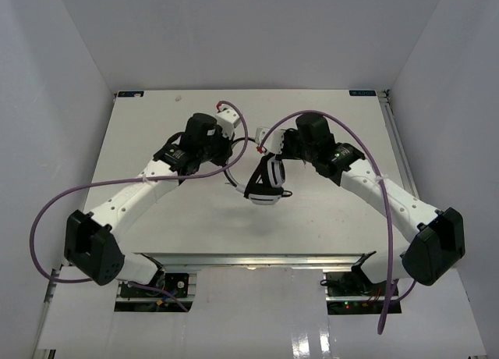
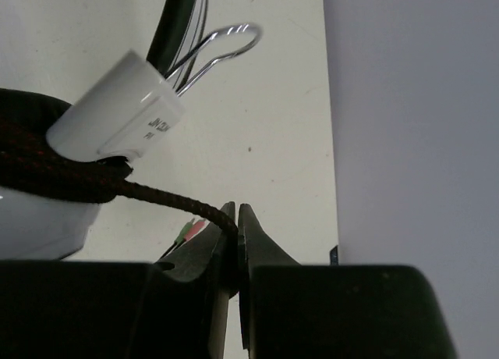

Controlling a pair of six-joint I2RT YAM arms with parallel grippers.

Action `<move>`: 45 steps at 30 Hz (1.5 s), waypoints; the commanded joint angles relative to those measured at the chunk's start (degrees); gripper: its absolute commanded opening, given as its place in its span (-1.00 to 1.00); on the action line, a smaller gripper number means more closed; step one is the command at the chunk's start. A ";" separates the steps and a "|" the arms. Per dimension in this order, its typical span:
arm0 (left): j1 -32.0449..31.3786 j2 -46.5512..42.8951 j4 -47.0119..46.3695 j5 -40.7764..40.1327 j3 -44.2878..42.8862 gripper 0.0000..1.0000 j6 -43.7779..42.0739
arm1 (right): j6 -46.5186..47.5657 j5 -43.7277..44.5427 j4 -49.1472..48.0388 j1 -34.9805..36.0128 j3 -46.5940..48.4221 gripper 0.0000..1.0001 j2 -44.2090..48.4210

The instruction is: Wrap the headphones

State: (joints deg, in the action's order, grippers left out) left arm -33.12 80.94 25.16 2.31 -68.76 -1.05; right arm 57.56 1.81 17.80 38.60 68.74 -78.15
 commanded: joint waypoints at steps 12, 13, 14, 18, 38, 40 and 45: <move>0.25 -9.45 -7.77 16.58 -7.74 -1.00 12.99 | -27.51 -57.94 -8.91 -16.64 -5.04 -0.60 -3.04; 0.25 -9.25 -8.29 17.50 -8.86 -1.00 14.30 | -29.10 -61.47 -11.13 -16.71 -5.17 -0.56 -3.90; 0.25 -8.93 -8.60 18.20 -10.05 -1.00 15.47 | -32.54 -64.22 -12.66 -16.72 -5.19 -0.54 -4.37; 0.25 -8.61 -9.49 18.53 -13.49 -1.00 18.30 | -46.10 -69.64 -25.70 -16.72 -7.82 -0.43 -5.59; 1.94 -10.08 -13.35 -18.33 -1.38 -1.00 42.34 | -84.90 -65.97 -64.22 -18.03 -29.80 -0.85 -3.00; 2.35 -8.27 -13.24 -20.18 1.18 -1.00 47.17 | -84.94 -64.71 -63.82 -18.03 -31.91 -0.85 -3.95; 2.93 -2.80 -13.07 -21.02 5.76 -1.00 59.30 | -84.87 -59.40 -60.72 -18.03 -33.28 -0.85 -7.85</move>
State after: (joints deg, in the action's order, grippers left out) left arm -31.42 75.86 16.03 -12.37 -64.58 42.72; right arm -26.72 -61.82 -43.31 20.62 35.73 -83.40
